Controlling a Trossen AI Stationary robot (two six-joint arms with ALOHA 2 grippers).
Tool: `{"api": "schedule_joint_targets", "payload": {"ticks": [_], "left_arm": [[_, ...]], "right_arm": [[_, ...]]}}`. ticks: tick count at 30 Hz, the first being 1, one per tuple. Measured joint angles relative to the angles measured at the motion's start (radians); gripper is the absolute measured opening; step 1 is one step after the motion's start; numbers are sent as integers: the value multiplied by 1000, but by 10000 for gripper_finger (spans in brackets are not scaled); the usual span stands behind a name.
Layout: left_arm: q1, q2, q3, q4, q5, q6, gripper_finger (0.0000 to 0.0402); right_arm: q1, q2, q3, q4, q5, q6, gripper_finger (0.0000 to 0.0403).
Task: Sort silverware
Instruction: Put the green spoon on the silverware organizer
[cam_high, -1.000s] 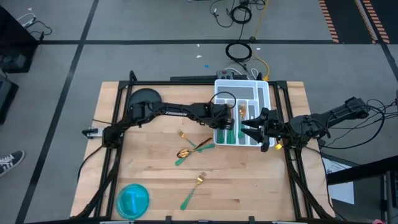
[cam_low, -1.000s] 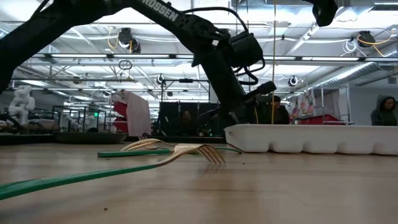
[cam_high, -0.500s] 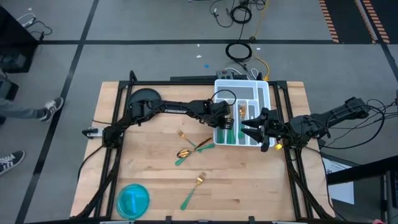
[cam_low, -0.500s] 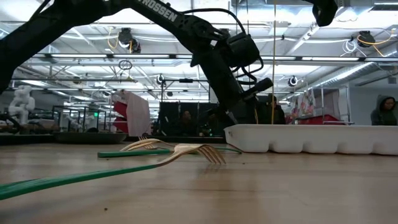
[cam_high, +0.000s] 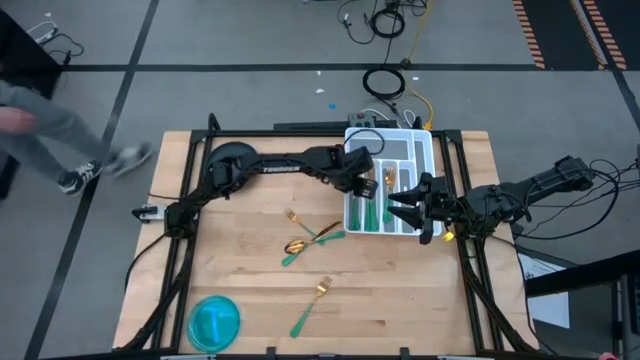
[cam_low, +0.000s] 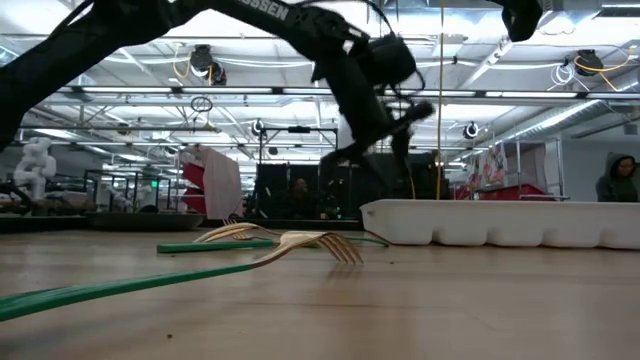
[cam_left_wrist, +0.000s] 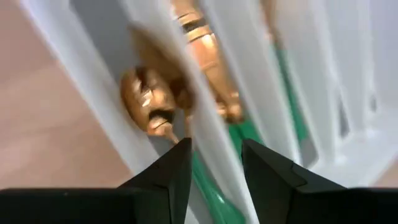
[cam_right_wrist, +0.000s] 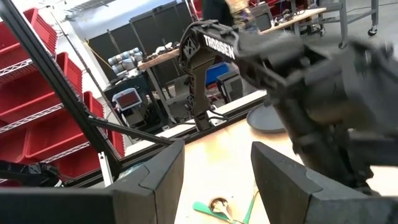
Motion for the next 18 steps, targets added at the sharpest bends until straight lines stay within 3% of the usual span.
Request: {"api": "schedule_joint_targets", "payload": {"ticks": [6,9,13,18], "left_arm": [[-22,-1,193,-113,8,280,145],[-55,-3,304,-251,31,475,145],[-122,-81,265,-475,43,649,145],[-219,-107,253,-813,-67,858,144]], "right_arm": [[0,0,0,0,0,-7,178],[0,0,0,0,-3,-7,178],[0,0,0,-8,-5,-7,178],[0,0,0,-22,-6,-5,178]]}}
